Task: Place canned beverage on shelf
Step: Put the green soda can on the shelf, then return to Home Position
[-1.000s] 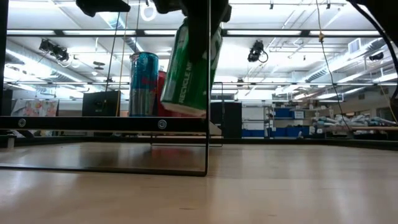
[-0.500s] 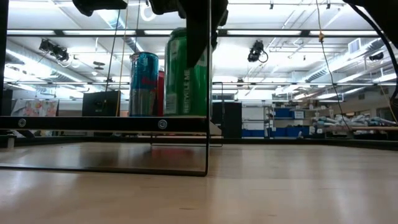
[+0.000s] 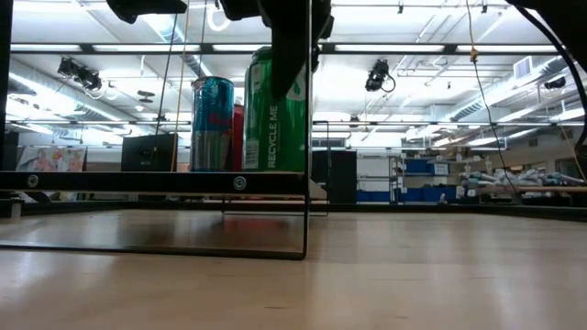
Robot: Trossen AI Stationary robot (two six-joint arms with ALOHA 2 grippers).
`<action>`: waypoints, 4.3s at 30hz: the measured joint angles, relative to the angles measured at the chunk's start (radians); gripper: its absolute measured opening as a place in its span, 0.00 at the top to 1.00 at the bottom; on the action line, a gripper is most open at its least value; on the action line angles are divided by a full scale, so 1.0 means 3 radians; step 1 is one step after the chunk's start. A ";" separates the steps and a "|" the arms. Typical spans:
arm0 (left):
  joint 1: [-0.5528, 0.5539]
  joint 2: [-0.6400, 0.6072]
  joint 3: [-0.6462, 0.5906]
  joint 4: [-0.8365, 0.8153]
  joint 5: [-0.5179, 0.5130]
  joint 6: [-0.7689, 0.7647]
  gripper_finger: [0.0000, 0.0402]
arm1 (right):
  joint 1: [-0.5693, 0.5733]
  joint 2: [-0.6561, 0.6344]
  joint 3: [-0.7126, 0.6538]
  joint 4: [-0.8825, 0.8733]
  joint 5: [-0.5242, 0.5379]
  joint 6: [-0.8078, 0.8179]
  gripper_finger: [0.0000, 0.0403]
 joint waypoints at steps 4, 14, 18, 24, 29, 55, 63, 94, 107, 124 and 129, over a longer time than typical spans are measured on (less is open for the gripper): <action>0.0006 0.0000 0.0000 0.0001 0.0000 0.0010 0.23 | 0.0014 -0.0026 0.0000 0.0029 0.0017 0.0010 0.09; 0.0008 0.0001 0.0000 0.0014 -0.0004 0.0128 0.23 | 0.0023 -0.0255 0.0005 0.0105 0.0254 0.0060 0.09; 0.0008 0.0001 0.0000 0.0033 -0.0017 0.0178 0.23 | 0.0025 -0.0398 0.0005 0.0246 0.0362 0.0059 0.09; 0.0008 0.0001 0.0000 0.0062 -0.0121 0.0359 0.23 | 0.0035 -0.0715 0.0005 0.0477 0.0631 -0.0092 0.09; -0.0013 -0.0001 0.0000 0.0060 -0.0122 0.0402 0.23 | 0.0039 -0.1042 -0.0241 0.0806 0.0775 -0.0233 0.09; 0.0064 -0.0373 -0.0620 0.0718 0.0056 0.0742 0.44 | -0.0294 -0.3627 -0.3816 0.3407 0.0985 -0.0434 0.09; 0.0358 -0.0896 -0.1141 0.1173 0.0344 0.0818 0.51 | -0.0316 -0.4183 -0.4486 0.3822 0.1052 -0.0453 0.09; 0.1118 -0.2085 -0.1562 0.0803 0.0762 0.0249 0.52 | -0.1603 -0.5360 -0.6653 0.5808 0.0061 0.0005 0.14; 0.1118 -0.2626 -0.2127 0.1221 0.0872 0.0435 0.52 | -0.1644 -0.5867 -0.7165 0.6000 0.0098 0.0123 0.14; 0.1087 -0.2790 -0.2154 0.0907 0.1086 0.0182 0.52 | -0.1643 -0.6159 -0.7494 0.5625 0.0519 0.1119 0.14; 0.1087 -0.2790 -0.2154 0.0909 0.1086 0.0182 0.52 | -0.1643 -0.6159 -0.7493 0.5628 0.0514 0.1118 0.14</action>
